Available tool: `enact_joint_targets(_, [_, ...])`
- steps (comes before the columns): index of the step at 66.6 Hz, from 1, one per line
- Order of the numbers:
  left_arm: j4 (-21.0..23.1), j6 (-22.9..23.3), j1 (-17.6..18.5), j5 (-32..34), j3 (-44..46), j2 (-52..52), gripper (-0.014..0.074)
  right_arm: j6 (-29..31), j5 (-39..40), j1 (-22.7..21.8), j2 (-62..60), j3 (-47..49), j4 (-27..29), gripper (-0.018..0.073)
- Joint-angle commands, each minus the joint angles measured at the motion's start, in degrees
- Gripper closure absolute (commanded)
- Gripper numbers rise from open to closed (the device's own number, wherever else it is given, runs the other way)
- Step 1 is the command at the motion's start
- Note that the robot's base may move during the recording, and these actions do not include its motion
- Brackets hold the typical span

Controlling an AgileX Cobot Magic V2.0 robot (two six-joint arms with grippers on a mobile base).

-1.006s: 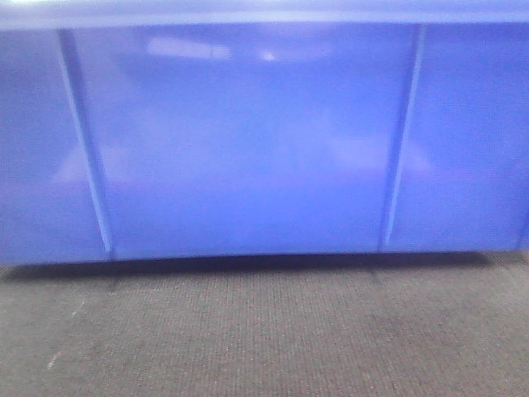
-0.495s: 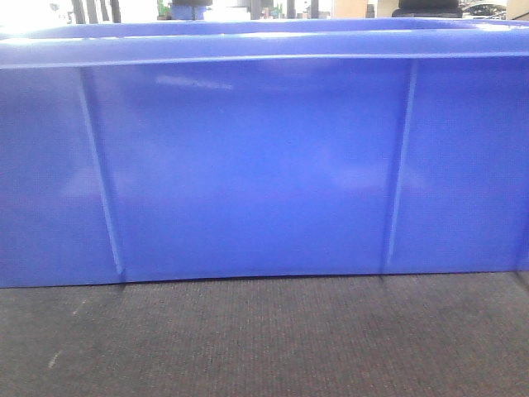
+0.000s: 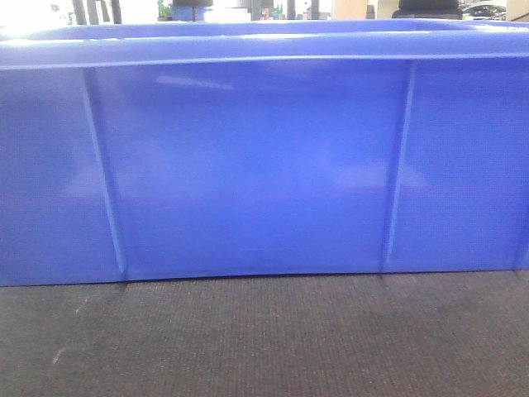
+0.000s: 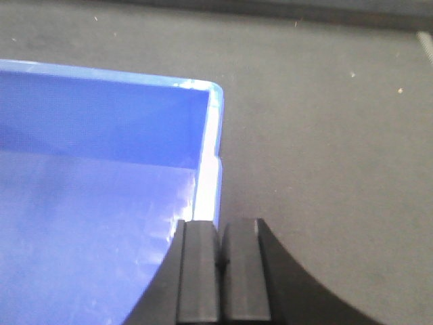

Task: Move blue bin to conveyor side
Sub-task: 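Open both grippers and lift them off the blue bin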

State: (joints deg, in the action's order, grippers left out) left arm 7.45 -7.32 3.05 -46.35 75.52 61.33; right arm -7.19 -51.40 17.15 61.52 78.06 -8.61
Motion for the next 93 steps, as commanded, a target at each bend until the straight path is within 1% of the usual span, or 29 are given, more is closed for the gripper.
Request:
enact_joint_targets(1, [0.40, -0.09, 0.19, 3.62, -6.41, -4.85, 0.0601, 0.10, 6.28, -0.03, -7.36, -8.97, -1.35, 0.0643])
enact_joint_targets(15, [0.40, -0.09, 0.19, 13.77, -25.92, -17.32, 0.0592, 0.10, 19.85, -0.03, -24.85, -32.46, -2.76, 0.0643])
enact_joint_targets(19, [0.40, -0.09, 0.19, 16.85, -32.07, -22.16, 0.0592, 0.10, 22.45, -0.03, -30.05, -38.55, -3.15, 0.0643])
enact_joint_targets(24, [0.40, -0.09, 0.19, 20.39, -37.50, -27.56, 0.0592, 0.10, 24.02, -0.03, -36.31, -44.51, -3.30, 0.0643])
enact_joint_targets(27, [0.40, -0.09, 0.19, 22.79, -40.64, -31.56, 0.0592, 0.10, 24.41, -0.03, -40.15, -46.98, -3.30, 0.0643])
enact_joint_targets(32, [0.40, -0.09, 0.19, 24.89, -44.02, -38.02, 0.0592, 0.10, 24.41, -0.03, -45.56, -50.24, -3.30, 0.0643])
enact_joint_targets(43, [0.16, -0.09, 0.19, 25.09, -47.67, -50.61, 0.0592, 0.10, 25.05, -0.03, -56.38, -52.20, -3.30, 0.0643])
enact_joint_targets(44, [0.16, -0.09, 0.19, 25.10, -47.95, -53.03, 0.0592, 0.10, 25.36, -0.03, -57.30, -52.20, -3.30, 0.0643])
enact_joint_targets(54, [-0.50, -0.09, 0.19, 24.80, -48.45, -60.89, 0.0592, 0.10, 27.14, -0.03, -60.56, -52.20, -3.30, 0.0643])
enact_joint_targets(93, [-0.49, -0.09, 0.19, 24.74, -48.54, -61.33, 0.0592, 0.10, 27.51, -0.03, -60.59, -52.20, -3.30, 0.0643])
